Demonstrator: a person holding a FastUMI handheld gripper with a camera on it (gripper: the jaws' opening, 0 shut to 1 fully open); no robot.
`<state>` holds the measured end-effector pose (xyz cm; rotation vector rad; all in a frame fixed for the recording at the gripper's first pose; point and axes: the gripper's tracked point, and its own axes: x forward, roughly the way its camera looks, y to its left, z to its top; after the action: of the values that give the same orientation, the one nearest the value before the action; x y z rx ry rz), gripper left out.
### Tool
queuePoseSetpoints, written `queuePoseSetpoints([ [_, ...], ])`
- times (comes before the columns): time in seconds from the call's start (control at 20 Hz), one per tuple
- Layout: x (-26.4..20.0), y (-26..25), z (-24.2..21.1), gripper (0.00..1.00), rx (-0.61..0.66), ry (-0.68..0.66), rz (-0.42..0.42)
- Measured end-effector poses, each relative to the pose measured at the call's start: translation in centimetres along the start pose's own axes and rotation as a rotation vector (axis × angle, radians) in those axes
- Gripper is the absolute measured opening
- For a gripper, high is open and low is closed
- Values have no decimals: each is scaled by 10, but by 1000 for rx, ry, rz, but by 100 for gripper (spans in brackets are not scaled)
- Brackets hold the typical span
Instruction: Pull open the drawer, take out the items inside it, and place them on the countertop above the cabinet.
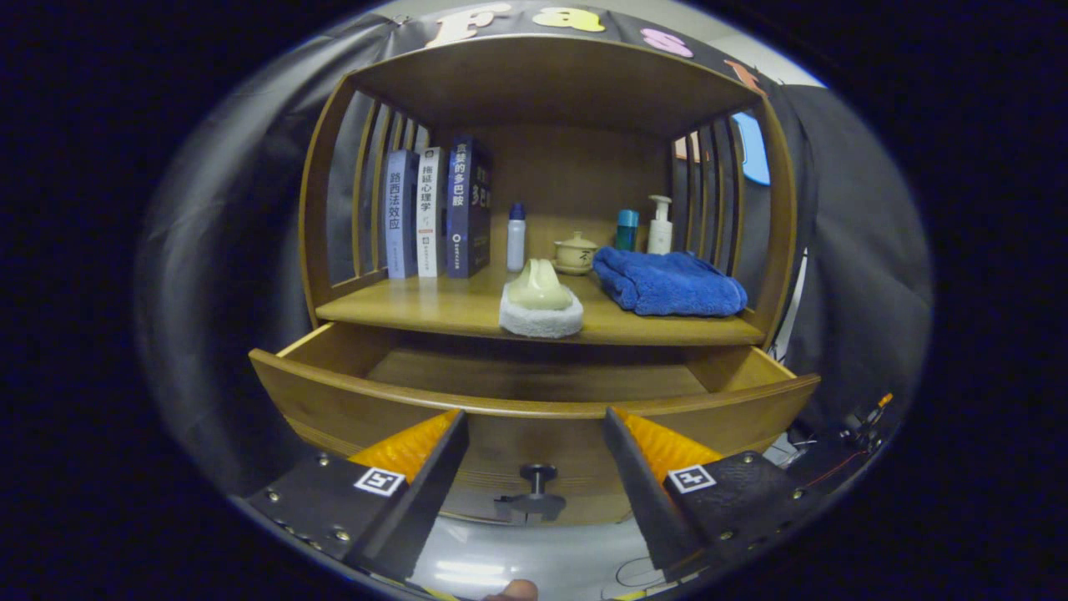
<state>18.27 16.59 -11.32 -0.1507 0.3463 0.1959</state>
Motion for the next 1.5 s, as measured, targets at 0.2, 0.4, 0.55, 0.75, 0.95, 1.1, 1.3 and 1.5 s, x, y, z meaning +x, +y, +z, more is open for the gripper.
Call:
queuePoseSetpoints([
  [0.2, 24, 3, 12, 98, 8, -1, 9],
  [0.4, 44, 1, 14, 98, 13, -2, 20],
  [0.55, 53, 2, 16, 98, 16, -4, 23],
  [0.75, 60, 2, 19, 98, 27, -8, 18],
  [0.95, 66, 2, 22, 98, 48, -21, 10],
  [1.1, 70, 2, 23, 98, 58, -31, 11],
  [1.3, 74, 2, 24, 98, 60, -33, 14],
  [1.5, 80, 3, 25, 98, 58, -30, 18],
])
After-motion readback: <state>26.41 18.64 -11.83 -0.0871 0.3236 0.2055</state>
